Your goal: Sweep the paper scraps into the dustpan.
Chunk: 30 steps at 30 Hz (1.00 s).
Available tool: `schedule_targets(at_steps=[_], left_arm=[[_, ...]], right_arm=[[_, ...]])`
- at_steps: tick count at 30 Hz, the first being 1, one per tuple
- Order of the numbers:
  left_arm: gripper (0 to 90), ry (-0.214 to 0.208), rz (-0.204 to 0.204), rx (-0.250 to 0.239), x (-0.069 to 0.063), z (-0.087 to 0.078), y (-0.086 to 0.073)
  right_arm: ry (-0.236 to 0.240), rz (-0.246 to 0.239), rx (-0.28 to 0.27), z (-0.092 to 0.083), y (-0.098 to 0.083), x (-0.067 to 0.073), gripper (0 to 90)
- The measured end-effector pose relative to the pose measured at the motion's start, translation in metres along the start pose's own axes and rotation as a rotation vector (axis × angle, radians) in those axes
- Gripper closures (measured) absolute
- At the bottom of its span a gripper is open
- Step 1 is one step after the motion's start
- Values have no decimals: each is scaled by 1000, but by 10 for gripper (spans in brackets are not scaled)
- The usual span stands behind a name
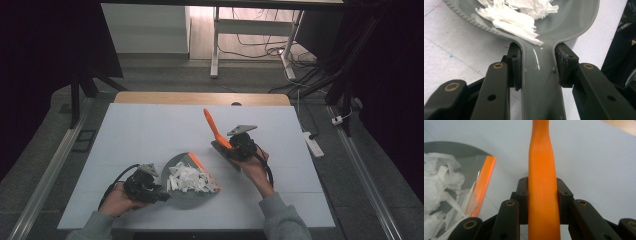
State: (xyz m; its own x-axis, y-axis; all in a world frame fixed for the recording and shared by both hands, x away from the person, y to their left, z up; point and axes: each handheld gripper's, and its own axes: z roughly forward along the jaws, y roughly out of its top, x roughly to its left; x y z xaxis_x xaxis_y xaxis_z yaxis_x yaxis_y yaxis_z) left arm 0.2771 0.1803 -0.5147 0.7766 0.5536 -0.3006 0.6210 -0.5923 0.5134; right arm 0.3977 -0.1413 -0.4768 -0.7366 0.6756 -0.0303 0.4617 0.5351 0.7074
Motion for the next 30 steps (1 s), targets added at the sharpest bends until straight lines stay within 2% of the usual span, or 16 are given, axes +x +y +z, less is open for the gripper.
schedule_targets(at_steps=[6,11,23,26,30], left_arm=[[614,0,-2,-1,0,0,0],[614,1,0,1,0,0,0],[614,-3,-1,1,1,0,0],[614,-4,-2,1,1,0,0],[614,-4,-2,0,1,0,0]], right_arm=[[15,-16,24,2,-2,12,708],[20,-48,35,5,-2,25,707],[25,-106,43,7,-2,45,707],[38,-125,50,8,-1,55,707],[81,-146,49,9,2,69,707]])
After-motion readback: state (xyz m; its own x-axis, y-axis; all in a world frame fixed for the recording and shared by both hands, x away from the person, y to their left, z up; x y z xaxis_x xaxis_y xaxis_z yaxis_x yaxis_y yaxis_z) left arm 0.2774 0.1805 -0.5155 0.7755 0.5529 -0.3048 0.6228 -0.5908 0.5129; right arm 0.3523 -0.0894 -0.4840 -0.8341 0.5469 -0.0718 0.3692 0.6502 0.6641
